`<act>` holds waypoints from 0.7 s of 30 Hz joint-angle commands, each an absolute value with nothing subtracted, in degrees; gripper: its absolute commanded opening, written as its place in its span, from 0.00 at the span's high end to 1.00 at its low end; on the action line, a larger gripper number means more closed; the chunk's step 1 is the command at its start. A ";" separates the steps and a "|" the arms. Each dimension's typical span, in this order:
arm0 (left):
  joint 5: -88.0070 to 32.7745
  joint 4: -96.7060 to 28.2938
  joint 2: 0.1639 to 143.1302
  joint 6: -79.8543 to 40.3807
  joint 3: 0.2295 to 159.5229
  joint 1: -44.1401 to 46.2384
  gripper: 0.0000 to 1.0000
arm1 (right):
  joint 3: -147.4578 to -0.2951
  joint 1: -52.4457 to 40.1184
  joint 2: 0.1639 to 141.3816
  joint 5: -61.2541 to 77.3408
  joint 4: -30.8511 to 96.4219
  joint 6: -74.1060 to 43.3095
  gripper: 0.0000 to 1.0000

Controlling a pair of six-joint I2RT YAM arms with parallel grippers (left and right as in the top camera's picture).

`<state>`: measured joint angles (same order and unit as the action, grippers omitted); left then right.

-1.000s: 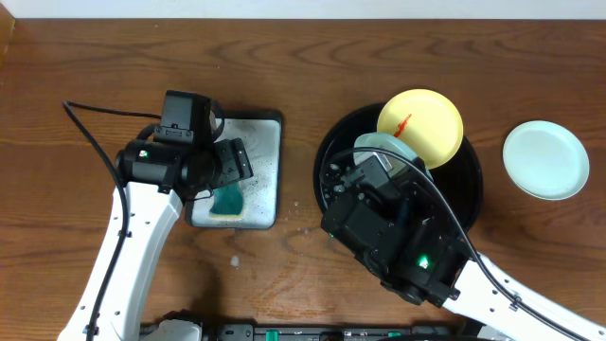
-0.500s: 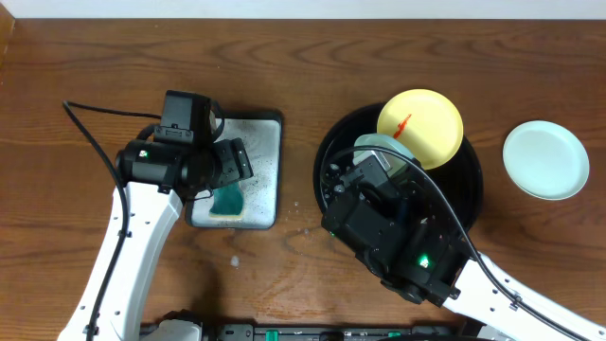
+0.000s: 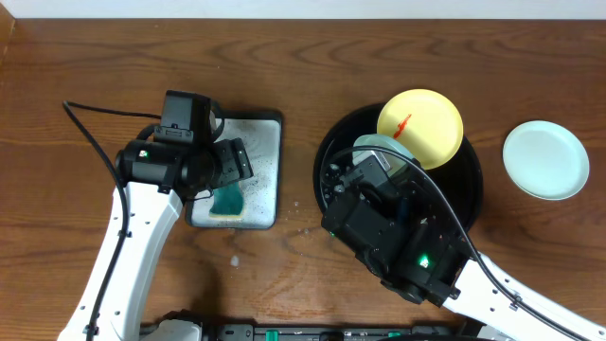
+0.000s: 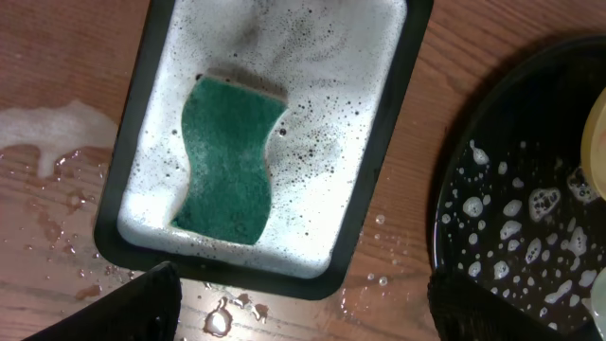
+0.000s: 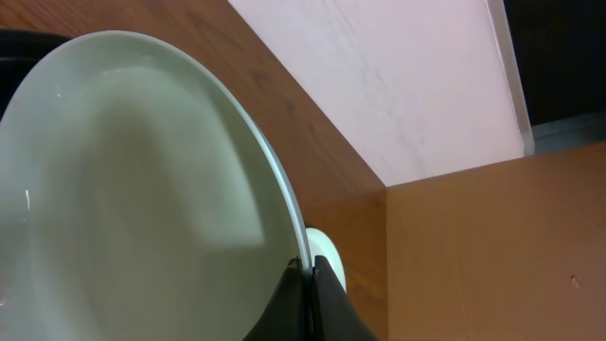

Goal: Clean dirty plates on tray and stack at the side
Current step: 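Lift the green plate with right gripper and tilt it upright, then carry the green plate right and stack it on the cleaned plate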

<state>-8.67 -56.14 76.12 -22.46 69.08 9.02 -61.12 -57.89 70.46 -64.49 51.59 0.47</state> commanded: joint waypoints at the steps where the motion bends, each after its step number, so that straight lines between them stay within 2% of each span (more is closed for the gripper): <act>1: -8.56 -56.27 76.07 -22.33 70.37 8.75 0.16 | -62.15 -57.28 70.06 -65.73 51.59 -1.50 0.99; 5: -8.56 -56.27 76.07 -22.33 70.37 8.75 0.16 | -62.15 -54.17 70.06 -62.43 51.59 -7.81 0.99; 8: -8.56 -56.27 76.07 -22.33 70.37 8.75 0.16 | -62.15 -47.07 70.06 -53.78 51.48 -13.23 0.99; 12: -8.56 -56.27 76.07 -22.33 70.37 8.75 0.16 | -62.15 -30.57 70.06 -30.70 48.62 -15.16 0.99; 17: -8.56 -56.27 76.07 -22.31 70.37 8.75 0.16 | -62.15 -6.61 70.11 2.07 44.16 -11.27 0.99; 21: -8.56 -56.27 76.07 -22.33 70.37 8.75 0.16 | -62.15 11.94 70.54 17.32 42.35 -11.09 0.99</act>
